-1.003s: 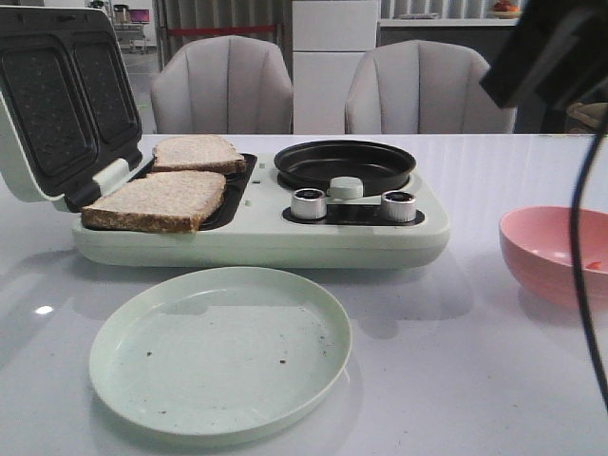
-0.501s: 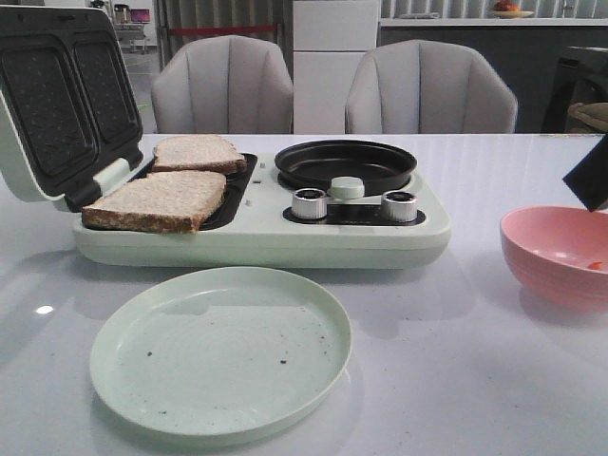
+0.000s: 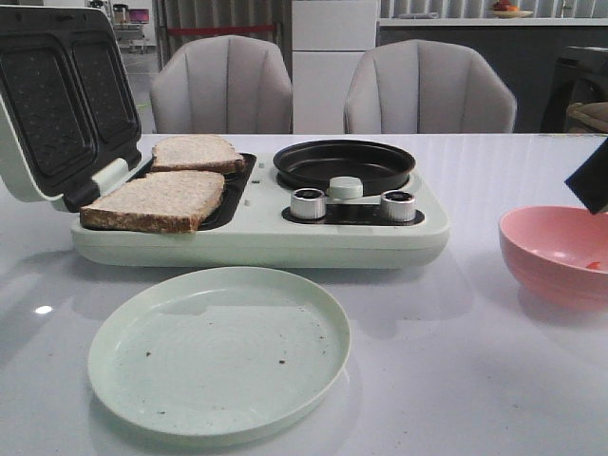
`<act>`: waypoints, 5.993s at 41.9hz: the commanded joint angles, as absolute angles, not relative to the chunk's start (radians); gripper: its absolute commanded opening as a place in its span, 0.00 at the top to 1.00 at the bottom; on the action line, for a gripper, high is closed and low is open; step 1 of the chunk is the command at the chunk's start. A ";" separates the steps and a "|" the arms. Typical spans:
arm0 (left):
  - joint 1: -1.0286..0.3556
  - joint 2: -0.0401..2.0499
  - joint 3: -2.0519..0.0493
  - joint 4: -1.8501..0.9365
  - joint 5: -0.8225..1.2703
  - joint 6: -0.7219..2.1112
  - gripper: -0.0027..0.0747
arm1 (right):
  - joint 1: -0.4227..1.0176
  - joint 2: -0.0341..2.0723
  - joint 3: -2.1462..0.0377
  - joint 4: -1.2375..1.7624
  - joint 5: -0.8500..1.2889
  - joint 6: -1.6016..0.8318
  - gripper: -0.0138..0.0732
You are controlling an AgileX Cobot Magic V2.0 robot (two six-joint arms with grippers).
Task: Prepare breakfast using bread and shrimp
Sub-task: 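Grasp the sandwich maker lid handle with the left gripper and close it, then release the lid handle and raise the left gripper away, then lower the right gripper to the pink bowl rim and grasp it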
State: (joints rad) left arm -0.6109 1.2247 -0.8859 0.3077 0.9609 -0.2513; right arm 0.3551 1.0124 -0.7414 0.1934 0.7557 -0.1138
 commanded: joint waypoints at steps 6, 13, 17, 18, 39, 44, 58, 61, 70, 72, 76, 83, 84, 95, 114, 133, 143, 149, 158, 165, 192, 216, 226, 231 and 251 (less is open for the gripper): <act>-0.204 1.217 -1.001 -0.083 0.870 0.133 0.81 | 0.351 0.991 -0.770 0.196 0.713 -0.117 0.39; 0.042 1.224 -1.081 -0.318 0.812 0.310 0.82 | 0.351 0.991 -0.770 0.196 0.713 -0.117 0.39; 0.136 1.264 -1.145 -0.351 0.796 0.340 0.82 | 0.351 0.991 -0.770 0.196 0.713 -0.117 0.39; 0.150 1.278 -1.162 -0.351 0.795 0.340 0.82 | 0.351 0.991 -0.770 0.196 0.713 -0.117 0.39; 0.195 1.674 -1.505 -0.498 0.711 0.340 0.82 | 0.351 0.991 -0.770 0.196 0.713 -0.117 0.39; 0.195 1.737 -1.555 -0.551 0.718 0.340 0.82 | 0.351 0.991 -0.770 0.196 0.713 -0.117 0.39; 0.164 1.753 -1.573 -0.718 0.772 0.478 0.82 | 0.351 0.991 -0.770 0.196 0.713 -0.117 0.39; 0.151 1.753 -1.573 -0.728 0.776 0.478 0.82 | 0.351 0.991 -0.770 0.196 0.713 -0.117 0.39; 0.086 1.745 -1.573 -0.713 0.781 0.523 0.82 | 0.351 0.991 -0.770 0.196 0.713 -0.117 0.39; 0.067 1.738 -1.573 -0.697 0.772 0.523 0.82 | 0.351 0.991 -0.770 0.196 0.713 -0.117 0.39; 0.041 1.712 -1.568 -0.681 0.756 0.523 0.82 | 0.351 0.991 -0.770 0.196 0.713 -0.117 0.39; -0.016 1.627 -1.506 -0.649 0.704 0.525 0.82 | 0.351 0.991 -0.770 0.196 0.713 -0.117 0.39; -0.025 1.611 -1.495 -0.648 0.698 0.528 0.82 | 0.351 0.991 -0.770 0.196 0.713 -0.117 0.39; -0.180 1.454 -1.311 -0.612 0.642 0.571 0.82 | 0.351 0.991 -0.770 0.196 0.713 -0.117 0.39; -0.579 1.222 -1.056 -0.453 0.621 0.557 0.82 | 0.351 0.991 -0.770 0.196 0.713 -0.117 0.39; -0.793 1.041 -0.954 -0.081 0.757 0.106 0.82 | 0.351 0.991 -0.770 0.196 0.713 -0.117 0.39; -0.813 0.950 -0.951 0.011 0.791 0.016 0.82 | 0.351 0.991 -0.770 0.196 0.713 -0.117 0.39; -0.813 0.945 -0.951 0.010 0.776 0.016 0.82 | 0.351 0.991 -0.770 0.196 0.713 -0.117 0.39; -0.813 0.959 -0.951 0.010 0.726 0.016 0.82 | 0.351 0.991 -0.770 0.196 0.713 -0.117 0.39; -0.813 0.964 -0.951 0.010 0.722 0.016 0.82 | 0.351 0.991 -0.770 0.196 0.713 -0.117 0.39; -0.813 0.965 -0.951 0.010 0.721 0.016 0.82 | 0.351 0.991 -0.770 0.197 0.712 -0.117 0.39; -0.813 0.965 -0.951 0.010 0.719 0.016 0.82 | 0.034 1.156 -0.927 0.104 0.768 -0.070 0.39; -0.813 0.965 -0.951 0.010 0.719 0.016 0.82 | -0.116 1.323 -1.032 0.018 0.746 -0.081 0.39; -0.813 0.965 -0.951 0.010 0.719 0.016 0.82 | -0.122 1.415 -1.081 -0.050 0.741 -0.081 0.39; -0.813 0.965 -0.951 0.010 0.719 0.016 0.82 | -0.122 1.730 -1.186 -0.066 0.625 -0.081 0.39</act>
State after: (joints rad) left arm -0.8065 0.9711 -0.9255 0.0097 0.7920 0.0262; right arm -0.1150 1.7410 -1.1525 -0.0535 0.6818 -0.0735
